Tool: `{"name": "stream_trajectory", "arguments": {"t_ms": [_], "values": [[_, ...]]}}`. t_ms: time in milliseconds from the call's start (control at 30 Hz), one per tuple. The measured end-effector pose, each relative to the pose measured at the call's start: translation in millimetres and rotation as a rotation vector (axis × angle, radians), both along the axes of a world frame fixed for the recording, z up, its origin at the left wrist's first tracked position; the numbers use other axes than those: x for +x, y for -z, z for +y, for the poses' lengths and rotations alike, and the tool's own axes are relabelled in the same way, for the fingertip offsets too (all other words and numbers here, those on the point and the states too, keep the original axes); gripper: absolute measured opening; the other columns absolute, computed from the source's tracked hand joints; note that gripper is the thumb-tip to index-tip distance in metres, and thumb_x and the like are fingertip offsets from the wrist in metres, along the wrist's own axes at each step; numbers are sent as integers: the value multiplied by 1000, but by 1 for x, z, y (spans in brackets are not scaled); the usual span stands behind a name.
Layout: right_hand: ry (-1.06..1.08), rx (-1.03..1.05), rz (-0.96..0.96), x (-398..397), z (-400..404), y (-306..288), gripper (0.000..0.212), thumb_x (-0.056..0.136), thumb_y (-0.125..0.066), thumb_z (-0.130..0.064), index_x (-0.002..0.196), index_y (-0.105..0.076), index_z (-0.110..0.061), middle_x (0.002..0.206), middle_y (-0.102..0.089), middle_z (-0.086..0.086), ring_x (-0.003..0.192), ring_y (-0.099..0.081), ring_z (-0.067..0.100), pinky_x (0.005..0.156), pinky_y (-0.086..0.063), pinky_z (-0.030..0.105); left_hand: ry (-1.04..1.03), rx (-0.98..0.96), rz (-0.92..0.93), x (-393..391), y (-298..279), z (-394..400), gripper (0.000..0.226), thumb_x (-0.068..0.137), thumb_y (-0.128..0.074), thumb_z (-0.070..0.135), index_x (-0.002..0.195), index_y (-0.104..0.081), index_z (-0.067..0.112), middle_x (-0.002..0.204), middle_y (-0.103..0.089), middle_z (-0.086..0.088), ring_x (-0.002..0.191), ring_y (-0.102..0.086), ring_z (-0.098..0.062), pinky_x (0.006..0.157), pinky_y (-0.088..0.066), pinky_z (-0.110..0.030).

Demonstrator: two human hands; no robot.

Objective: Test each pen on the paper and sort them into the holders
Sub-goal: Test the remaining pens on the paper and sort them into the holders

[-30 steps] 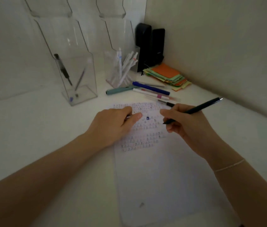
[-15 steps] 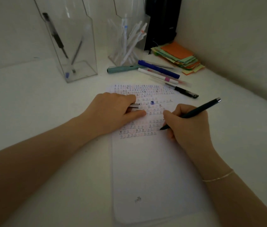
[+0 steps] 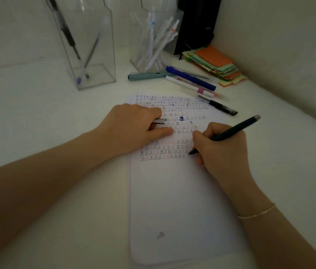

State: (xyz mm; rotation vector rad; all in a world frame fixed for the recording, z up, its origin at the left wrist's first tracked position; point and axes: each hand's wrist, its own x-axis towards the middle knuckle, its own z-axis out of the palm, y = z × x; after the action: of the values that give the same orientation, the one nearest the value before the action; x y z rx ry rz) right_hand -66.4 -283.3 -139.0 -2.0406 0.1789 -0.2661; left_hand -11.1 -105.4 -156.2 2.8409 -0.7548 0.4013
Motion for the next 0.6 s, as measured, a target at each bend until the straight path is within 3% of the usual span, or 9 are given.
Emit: {"name": "stream_trajectory", "arguments": {"t_ms": [467, 600], "values": [[-23, 49, 7, 0, 0, 0, 28, 80, -64, -1, 66, -49, 19, 62, -57, 36, 28, -42, 8, 33, -35, 13, 10, -15, -14, 0, 0, 1, 46, 84, -30, 69, 64, -29, 28, 57, -41, 11, 50, -38, -2, 47, -27, -24], [-3, -47, -50, 3, -2, 6, 28, 79, -60, -1, 65, -44, 18, 62, -49, 36, 44, -38, 18, 41, -33, 16, 14, -16, -18, 0, 0, 1, 46, 85, -31, 68, 63, -29, 28, 57, -41, 11, 50, -38, -2, 48, -28, -25]]}}
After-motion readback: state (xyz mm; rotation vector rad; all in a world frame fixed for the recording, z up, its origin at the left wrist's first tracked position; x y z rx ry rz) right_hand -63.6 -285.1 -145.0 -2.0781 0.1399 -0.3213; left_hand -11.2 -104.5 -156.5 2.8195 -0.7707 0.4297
